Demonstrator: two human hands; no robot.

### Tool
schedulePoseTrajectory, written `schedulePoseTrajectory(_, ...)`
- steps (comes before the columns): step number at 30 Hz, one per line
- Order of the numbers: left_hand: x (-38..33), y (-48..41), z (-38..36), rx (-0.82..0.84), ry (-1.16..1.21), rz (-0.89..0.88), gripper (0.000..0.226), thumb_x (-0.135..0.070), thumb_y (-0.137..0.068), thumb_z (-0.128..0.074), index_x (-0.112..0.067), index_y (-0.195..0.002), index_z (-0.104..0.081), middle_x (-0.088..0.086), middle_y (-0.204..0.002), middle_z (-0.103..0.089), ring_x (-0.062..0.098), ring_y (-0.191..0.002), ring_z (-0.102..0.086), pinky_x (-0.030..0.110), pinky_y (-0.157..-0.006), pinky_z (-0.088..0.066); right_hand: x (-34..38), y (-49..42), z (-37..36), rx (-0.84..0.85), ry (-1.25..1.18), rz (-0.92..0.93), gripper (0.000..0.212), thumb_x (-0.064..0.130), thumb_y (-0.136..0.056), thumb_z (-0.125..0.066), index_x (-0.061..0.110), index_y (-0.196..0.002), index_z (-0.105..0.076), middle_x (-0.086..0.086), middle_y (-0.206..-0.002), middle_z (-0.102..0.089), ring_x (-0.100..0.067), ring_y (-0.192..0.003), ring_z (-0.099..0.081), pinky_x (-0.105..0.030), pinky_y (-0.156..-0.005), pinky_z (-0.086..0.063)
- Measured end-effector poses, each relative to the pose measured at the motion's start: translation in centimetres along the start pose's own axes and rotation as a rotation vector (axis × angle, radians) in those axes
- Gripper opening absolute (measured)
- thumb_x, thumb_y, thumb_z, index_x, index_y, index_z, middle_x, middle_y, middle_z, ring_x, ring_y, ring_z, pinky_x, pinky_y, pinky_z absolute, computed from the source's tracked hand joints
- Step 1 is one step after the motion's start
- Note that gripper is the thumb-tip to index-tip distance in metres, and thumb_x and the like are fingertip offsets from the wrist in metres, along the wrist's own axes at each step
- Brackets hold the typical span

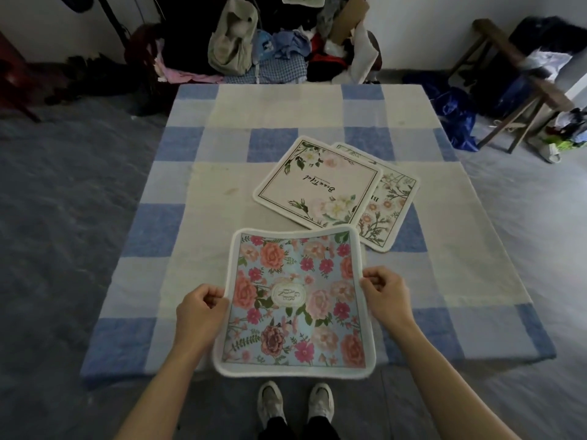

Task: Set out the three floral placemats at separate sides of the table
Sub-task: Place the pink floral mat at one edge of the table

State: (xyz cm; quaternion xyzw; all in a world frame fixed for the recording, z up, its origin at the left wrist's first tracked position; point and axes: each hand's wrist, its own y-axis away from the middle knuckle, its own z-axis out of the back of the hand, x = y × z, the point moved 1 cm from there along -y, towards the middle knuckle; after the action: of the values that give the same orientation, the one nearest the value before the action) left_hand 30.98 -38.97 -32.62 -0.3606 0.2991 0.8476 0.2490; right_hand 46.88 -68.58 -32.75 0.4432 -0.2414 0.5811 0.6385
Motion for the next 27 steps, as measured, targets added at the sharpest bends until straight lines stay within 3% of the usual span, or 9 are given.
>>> schedulePoseTrajectory(3, 1.1, -0.3, -0.2, -0.001, -0.007, 0.036, 0.010, -0.017, -0.083, -0.068, -0.023, -0.074, -0.067, -0.005, -0.070, -0.071, 0.010, -0.065, -0.068, 0.026, -0.054, -0.051, -0.9, -0.2, -1.2, 0.011, 0.015, -0.016, 0.006, 0.011, -0.091, -0.063, 0.015, -0.091, -0.069, -0.001, -0.081, -0.072, -0.016, -0.072, -0.070, -0.022, -0.057, -0.053)
schedulePoseTrajectory(6, 1.8, -0.8, -0.3, 0.009, -0.022, 0.053, 0.009, -0.016, -0.083, -0.067, -0.022, -0.076, -0.067, -0.004, -0.073, -0.071, 0.014, -0.069, -0.068, 0.034, -0.060, -0.057, -1.8, -0.3, -2.1, 0.030, -0.007, -0.053, 0.007, 0.010, -0.092, -0.063, 0.014, -0.091, -0.069, -0.003, -0.081, -0.072, -0.019, -0.074, -0.070, -0.028, -0.062, -0.057)
schedulePoseTrajectory(11, 2.7, -1.4, -0.6, 0.029, -0.035, 0.075, 0.009, -0.014, -0.082, -0.066, -0.021, -0.078, -0.067, -0.003, -0.076, -0.071, 0.016, -0.072, -0.068, 0.037, -0.067, -0.058, -3.2, -0.2, -3.1, -0.006, 0.003, -0.072, 0.008, 0.009, -0.091, -0.063, 0.015, -0.090, -0.069, 0.000, -0.080, -0.072, -0.014, -0.072, -0.070, -0.021, -0.057, -0.054)
schedulePoseTrajectory(14, 3.4, -1.6, -0.7, 0.037, -0.050, 0.079, 0.010, -0.013, -0.083, -0.066, -0.022, -0.078, -0.067, -0.005, -0.076, -0.071, 0.015, -0.073, -0.068, 0.033, -0.064, -0.056, -4.2, 0.0, -3.6, -0.058, 0.022, -0.105, 0.007, 0.011, -0.092, -0.063, 0.015, -0.094, -0.068, 0.002, -0.082, -0.072, -0.009, -0.072, -0.070, -0.013, -0.052, -0.050)
schedulePoseTrajectory(18, 4.0, -2.0, -0.8, 0.045, -0.074, 0.076, 0.011, -0.013, -0.083, -0.065, -0.023, -0.077, -0.066, -0.006, -0.076, -0.070, 0.012, -0.071, -0.067, 0.025, -0.059, -0.050, -4.6, -0.5, -4.2, -0.085, 0.054, -0.151, 0.007, 0.011, -0.092, -0.062, 0.013, -0.097, -0.067, 0.001, -0.084, -0.071, -0.012, -0.075, -0.068, -0.018, -0.057, -0.049)
schedulePoseTrajectory(22, 4.1, -1.9, -0.8, 0.019, -0.076, 0.073, 0.012, -0.011, -0.083, -0.065, -0.021, -0.076, -0.066, -0.006, -0.074, -0.069, 0.009, -0.069, -0.065, 0.019, -0.054, -0.044, -4.2, -1.0, -4.7, -0.096, 0.074, -0.147, 0.007, 0.010, -0.092, -0.062, 0.015, -0.092, -0.067, 0.005, -0.080, -0.069, -0.009, -0.071, -0.066, -0.015, -0.053, -0.043)
schedulePoseTrajectory(27, 4.5, -1.9, -0.2, -0.023, -0.057, 0.080, 0.012, -0.010, -0.086, -0.063, -0.020, -0.080, -0.065, -0.005, -0.078, -0.069, 0.011, -0.072, -0.066, 0.020, -0.056, -0.045, -3.2, -1.9, -5.8, -0.080, 0.083, -0.081, 0.006, 0.013, -0.092, -0.063, 0.016, -0.096, -0.067, 0.004, -0.083, -0.070, -0.010, -0.075, -0.067, -0.021, -0.062, -0.051)
